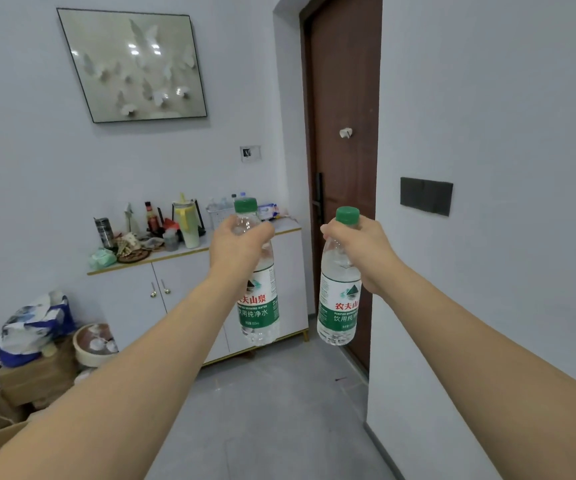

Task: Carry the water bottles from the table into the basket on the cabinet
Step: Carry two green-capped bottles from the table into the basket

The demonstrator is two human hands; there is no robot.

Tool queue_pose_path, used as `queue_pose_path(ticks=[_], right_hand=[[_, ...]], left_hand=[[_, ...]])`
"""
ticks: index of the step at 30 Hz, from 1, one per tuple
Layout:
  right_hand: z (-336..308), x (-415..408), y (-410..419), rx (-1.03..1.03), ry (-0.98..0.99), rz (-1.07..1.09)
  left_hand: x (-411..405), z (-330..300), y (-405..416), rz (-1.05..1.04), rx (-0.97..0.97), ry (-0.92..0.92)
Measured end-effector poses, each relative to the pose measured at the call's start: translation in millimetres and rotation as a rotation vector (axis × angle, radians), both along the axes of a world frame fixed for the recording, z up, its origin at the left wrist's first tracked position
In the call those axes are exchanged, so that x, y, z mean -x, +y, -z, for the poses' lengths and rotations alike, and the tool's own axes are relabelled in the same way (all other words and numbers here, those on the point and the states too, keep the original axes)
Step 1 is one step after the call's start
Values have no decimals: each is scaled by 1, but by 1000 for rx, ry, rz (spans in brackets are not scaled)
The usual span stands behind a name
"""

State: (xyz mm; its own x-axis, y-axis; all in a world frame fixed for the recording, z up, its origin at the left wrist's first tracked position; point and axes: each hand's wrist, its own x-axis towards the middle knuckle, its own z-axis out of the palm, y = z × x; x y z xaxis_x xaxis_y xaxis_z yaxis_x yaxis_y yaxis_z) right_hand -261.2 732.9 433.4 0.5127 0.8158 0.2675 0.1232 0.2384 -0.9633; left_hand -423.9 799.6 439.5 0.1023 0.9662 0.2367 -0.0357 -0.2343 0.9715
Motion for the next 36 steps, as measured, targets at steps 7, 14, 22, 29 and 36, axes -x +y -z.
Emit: queue_pose_path(ticks=[7, 14, 22, 29, 36], right_hand=[[2, -17, 97, -3, 40, -44], [16, -12, 210, 47, 56, -80], [-2, 0, 364, 31, -48, -87], [9, -24, 485, 42, -52, -53], [22, -83, 610, 57, -81, -59]], left_hand=[[-10, -8, 89, -69, 37, 9], [-9, 10, 191, -7, -21, 81], [4, 2, 342, 14, -100, 110], [-26, 12, 472, 80, -156, 215], [-82, 27, 596, 134, -108, 348]])
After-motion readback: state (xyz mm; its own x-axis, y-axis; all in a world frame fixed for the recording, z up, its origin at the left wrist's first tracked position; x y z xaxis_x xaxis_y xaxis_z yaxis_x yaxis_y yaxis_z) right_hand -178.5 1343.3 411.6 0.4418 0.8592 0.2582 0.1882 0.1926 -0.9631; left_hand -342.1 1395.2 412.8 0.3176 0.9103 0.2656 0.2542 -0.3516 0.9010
